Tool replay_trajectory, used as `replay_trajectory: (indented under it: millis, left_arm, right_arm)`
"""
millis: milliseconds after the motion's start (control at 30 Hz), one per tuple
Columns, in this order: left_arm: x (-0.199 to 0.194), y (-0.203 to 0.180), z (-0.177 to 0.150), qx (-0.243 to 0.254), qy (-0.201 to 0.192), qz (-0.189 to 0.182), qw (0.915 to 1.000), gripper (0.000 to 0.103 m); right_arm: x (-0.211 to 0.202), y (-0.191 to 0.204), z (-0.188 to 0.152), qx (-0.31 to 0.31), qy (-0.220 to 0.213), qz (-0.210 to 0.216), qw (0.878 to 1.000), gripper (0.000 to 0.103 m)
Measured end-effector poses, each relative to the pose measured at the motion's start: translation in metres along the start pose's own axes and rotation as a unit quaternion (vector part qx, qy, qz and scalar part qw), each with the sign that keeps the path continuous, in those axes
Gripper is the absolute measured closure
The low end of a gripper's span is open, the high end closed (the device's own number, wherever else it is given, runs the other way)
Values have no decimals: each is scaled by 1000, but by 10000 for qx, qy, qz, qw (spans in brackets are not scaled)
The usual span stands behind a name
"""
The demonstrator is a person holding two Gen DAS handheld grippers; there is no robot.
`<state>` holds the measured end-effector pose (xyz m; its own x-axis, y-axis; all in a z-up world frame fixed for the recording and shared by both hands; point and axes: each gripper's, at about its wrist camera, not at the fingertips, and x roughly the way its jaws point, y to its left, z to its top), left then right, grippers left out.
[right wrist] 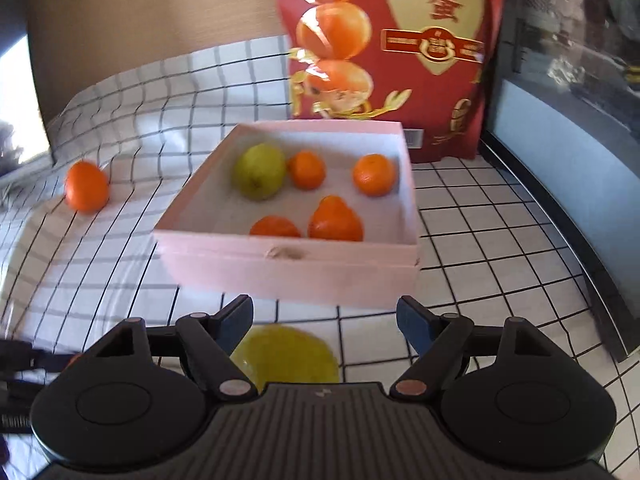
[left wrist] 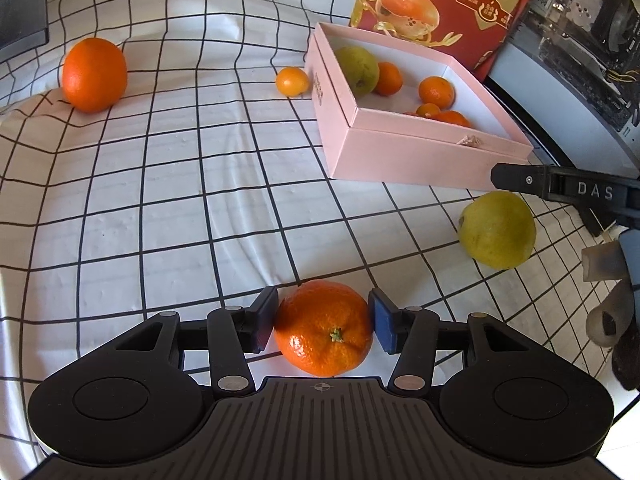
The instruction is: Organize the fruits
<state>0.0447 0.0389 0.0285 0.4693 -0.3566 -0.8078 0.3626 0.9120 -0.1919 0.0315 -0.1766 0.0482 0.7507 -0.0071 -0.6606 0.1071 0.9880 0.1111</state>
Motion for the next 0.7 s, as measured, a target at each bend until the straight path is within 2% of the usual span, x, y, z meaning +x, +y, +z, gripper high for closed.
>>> replay_trajectory:
  millis: [100, 333, 500, 700]
  left_arm:
    - [0, 1, 0, 5, -16, -13, 10000, 48]
    - [-1, 1, -1, -6, -30, -22, 10000, 48]
    - [-3, 2, -2, 29, -46, -86, 9999, 48]
    - [-6, 1, -6, 146, -28, -133, 9998, 47]
  right_arm:
    - [3, -8, 1, 134, 152, 10, 9998, 25]
    - [-18, -6, -16, 154, 327, 412, 9985, 25]
    - [-22, 16, -34, -393, 594, 815, 9941, 25]
    - [-6, 41, -38, -863, 761, 898, 9893, 27]
